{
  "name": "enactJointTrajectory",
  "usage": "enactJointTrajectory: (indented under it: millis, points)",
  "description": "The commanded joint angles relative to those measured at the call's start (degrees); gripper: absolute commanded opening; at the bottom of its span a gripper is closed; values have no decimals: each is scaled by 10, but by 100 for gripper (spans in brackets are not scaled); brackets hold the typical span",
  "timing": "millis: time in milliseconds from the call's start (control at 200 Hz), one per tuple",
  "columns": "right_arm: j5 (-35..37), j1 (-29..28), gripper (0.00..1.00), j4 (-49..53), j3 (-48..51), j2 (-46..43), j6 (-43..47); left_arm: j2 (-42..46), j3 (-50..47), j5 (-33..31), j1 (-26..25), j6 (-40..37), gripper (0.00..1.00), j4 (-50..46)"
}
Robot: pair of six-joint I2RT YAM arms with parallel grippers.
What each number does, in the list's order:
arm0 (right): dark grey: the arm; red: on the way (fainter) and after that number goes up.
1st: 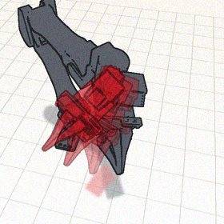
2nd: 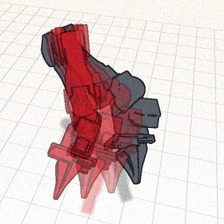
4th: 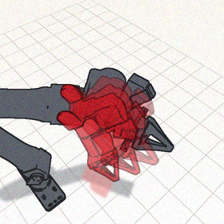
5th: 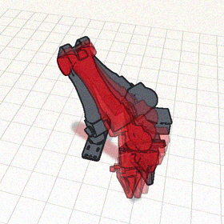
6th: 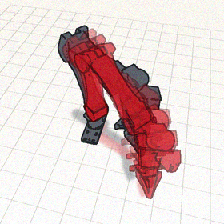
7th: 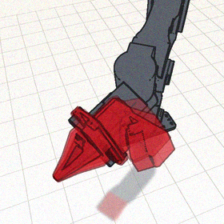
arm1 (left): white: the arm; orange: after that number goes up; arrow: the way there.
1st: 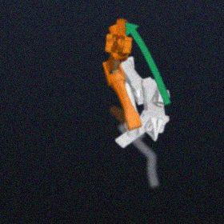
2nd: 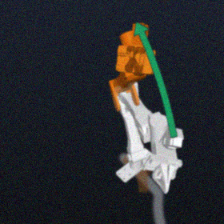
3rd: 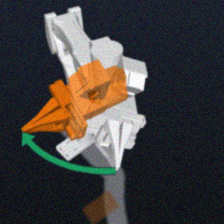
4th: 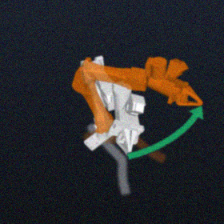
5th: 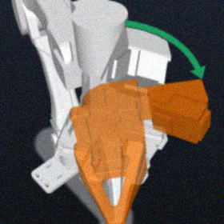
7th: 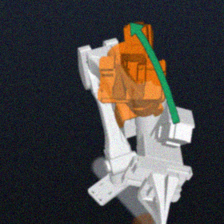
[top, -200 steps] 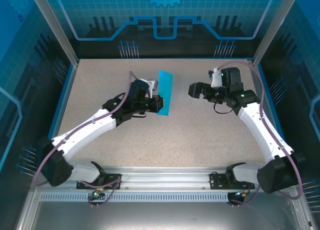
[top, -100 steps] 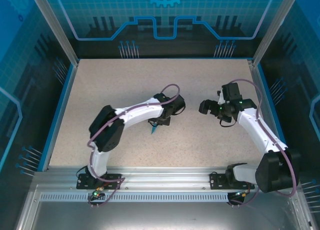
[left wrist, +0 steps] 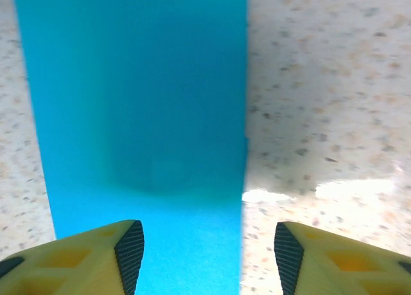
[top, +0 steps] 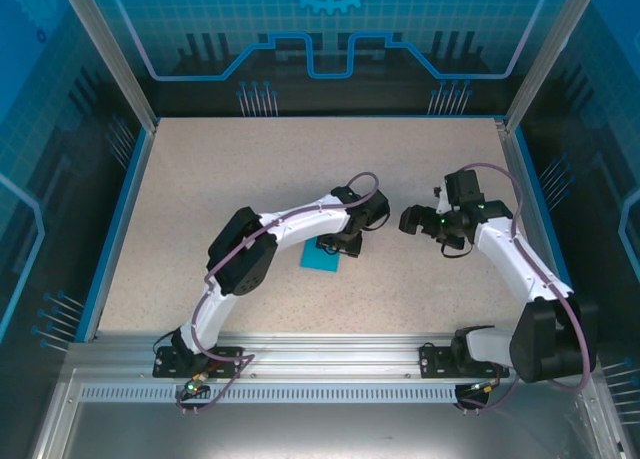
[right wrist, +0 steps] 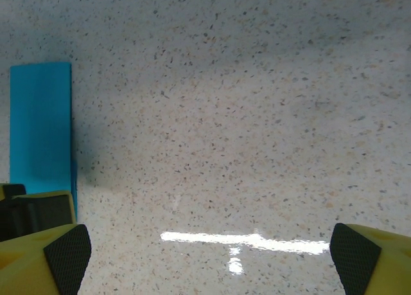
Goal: Fold a paper plane with a square sheet of paper (fold left side to right side)
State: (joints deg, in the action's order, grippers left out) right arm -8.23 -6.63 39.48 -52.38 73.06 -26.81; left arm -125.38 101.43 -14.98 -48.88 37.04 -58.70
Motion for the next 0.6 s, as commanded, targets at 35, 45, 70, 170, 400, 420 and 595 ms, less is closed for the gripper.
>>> enactJointTrajectory:
  millis: [35, 45, 70, 170, 400, 420, 595]
  points:
    - [-109, 5, 100, -32, 3, 34, 23, 91, -27, 124, 33, -14, 66, 77]
    - [-117, 6, 99, -35, 2, 37, 22, 96, -31, 130, 35, -14, 67, 83]
    - [-134, 1, 99, -44, 1, 44, 22, 112, -44, 143, 43, -14, 68, 98]
    - [-180, -33, 96, -83, -7, 75, 8, 175, -116, 180, 81, 1, 69, 156]
    - [-187, -135, 76, -169, -66, 191, -50, 293, -313, 267, 186, 26, 71, 295]
    - [-184, -142, 74, -175, -76, 203, -52, 299, -326, 274, 193, 28, 71, 302]
    - [-157, -186, 67, -183, -180, 312, -55, 328, -390, 313, 236, 28, 71, 341]
